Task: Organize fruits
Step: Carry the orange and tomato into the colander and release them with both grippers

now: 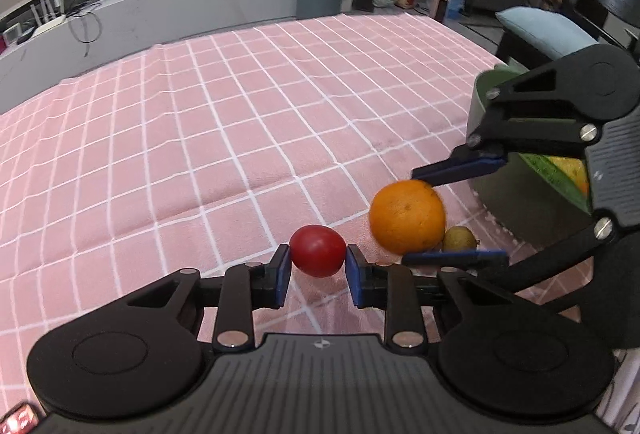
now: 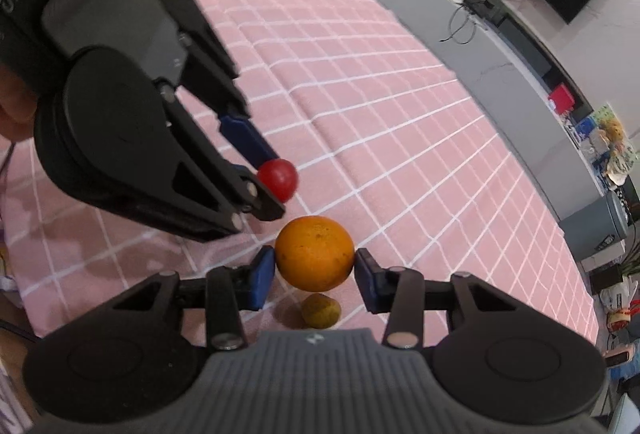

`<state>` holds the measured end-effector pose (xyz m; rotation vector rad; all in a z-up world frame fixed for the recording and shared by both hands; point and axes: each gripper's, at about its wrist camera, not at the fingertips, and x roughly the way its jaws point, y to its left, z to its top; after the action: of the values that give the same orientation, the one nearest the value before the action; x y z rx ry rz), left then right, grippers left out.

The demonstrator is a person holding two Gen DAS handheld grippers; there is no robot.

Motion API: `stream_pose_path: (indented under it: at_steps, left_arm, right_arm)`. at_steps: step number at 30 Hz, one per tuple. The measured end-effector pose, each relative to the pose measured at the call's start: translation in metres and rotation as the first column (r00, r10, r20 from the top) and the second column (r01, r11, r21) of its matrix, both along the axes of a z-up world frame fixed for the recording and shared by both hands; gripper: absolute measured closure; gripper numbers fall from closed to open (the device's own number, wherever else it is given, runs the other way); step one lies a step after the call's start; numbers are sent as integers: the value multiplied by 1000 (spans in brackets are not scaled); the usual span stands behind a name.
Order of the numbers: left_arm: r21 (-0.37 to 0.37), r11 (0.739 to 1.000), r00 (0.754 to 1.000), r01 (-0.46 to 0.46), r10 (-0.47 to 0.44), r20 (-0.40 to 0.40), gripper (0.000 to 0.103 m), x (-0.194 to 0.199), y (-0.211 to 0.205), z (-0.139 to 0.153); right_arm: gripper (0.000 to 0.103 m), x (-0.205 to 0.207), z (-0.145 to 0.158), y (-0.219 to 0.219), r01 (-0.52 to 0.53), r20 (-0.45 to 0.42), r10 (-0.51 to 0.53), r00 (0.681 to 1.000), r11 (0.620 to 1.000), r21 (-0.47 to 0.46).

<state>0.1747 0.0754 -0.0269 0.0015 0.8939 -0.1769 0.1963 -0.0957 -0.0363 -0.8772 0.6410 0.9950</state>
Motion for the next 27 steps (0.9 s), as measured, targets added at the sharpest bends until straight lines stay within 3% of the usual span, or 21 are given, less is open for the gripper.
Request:
stream_pose_path:
  at_steps: [6,12,18,21,27]
  left_arm:
    - [-38,998,998,-44,46,50,71,-18,-2,27]
    - [-76,996,994,-45,52,98,71,-24,-20,56]
    - [-79,996,985,38,-25,168,71,-17,-59,84]
    - [-84,992,981,92,-75,181,71,-7,-81,91]
    - [-24,983,972,182,-176,155,71,24,-126,84]
  right_arm:
    - [63,-7,34,-22,83,-10,-82,997,990,116]
    - [63,-9,67,-62,221,-65,-212,975,942,252]
    - [63,8,88,-116,404,-181,-363,914,849,339]
    - [63,15,91,-141,462,-189,-422,887,818,341]
    - [63,33,80,-179,561,-222,-516,827,768,308]
